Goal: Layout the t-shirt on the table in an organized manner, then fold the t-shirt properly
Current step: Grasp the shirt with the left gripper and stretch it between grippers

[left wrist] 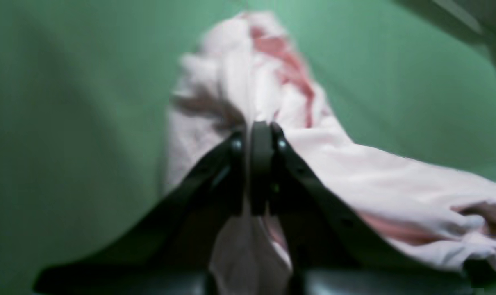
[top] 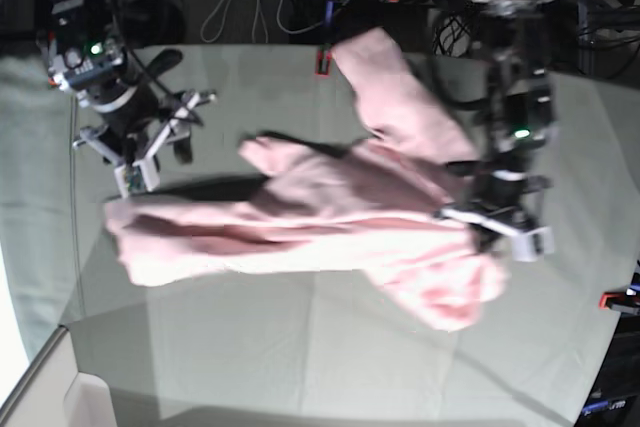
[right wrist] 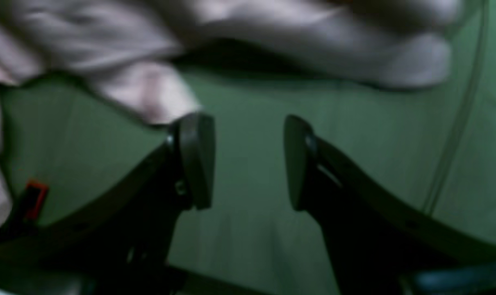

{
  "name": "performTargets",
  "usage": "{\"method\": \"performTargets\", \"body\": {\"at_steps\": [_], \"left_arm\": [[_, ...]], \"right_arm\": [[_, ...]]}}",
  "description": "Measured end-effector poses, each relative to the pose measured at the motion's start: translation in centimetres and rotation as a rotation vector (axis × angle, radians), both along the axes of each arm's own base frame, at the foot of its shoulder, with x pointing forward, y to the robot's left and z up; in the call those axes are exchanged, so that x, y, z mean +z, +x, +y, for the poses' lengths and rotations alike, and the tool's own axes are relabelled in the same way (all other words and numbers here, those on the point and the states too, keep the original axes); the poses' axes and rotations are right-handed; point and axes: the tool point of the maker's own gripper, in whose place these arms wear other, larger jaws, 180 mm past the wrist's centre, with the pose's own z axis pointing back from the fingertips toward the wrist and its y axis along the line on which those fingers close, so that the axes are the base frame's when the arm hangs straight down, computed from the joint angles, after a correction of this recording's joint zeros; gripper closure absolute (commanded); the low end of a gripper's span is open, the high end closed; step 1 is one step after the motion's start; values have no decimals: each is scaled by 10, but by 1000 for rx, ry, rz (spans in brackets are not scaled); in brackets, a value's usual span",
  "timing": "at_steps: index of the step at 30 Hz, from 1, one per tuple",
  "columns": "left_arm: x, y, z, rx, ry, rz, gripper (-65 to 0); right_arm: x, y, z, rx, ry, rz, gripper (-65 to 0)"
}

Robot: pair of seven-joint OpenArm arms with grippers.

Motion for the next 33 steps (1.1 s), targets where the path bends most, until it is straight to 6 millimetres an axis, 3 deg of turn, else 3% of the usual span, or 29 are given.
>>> {"method": "performTargets", "body": {"at_steps": [3, 6, 8, 11, 16, 20, 22, 24, 27, 33], "left_arm": [[-11, -22, 37, 64, 31, 43, -2], [-26, -46, 83, 185, 31, 90, -2], [-33, -60, 116, 279, 48, 117, -2], [-44, -75, 142, 354, 41, 147, -5], [-54, -83, 144, 370, 29, 174, -5], [-59, -92, 143, 370, 33, 190, -14], [-66, -101, 140, 365, 31, 213, -64], [-68, -106, 141, 366, 34, 226, -159], [-57, -107, 139, 352, 41, 231, -246], [-33, -99, 133, 319, 38, 225, -257]], "right_arm": [[8, 12, 0, -2, 1, -32, -290], [13, 22, 0, -6, 4, -54, -347], [7, 26, -3, -14, 1, -39, -390], [-12, 33, -5, -42, 14, 3, -424], [-49, 47, -8, -75, 30, 95, -428], [-44, 64, -7, -92, 45, 74, -430], [-38, 71, 2, -70, 54, 52, -430], [-35, 75, 22, 24, 46, 48, -429], [-33, 76, 49, 108, 62, 45, -428], [-46, 85, 60, 136, 57, 83, -426]]}}
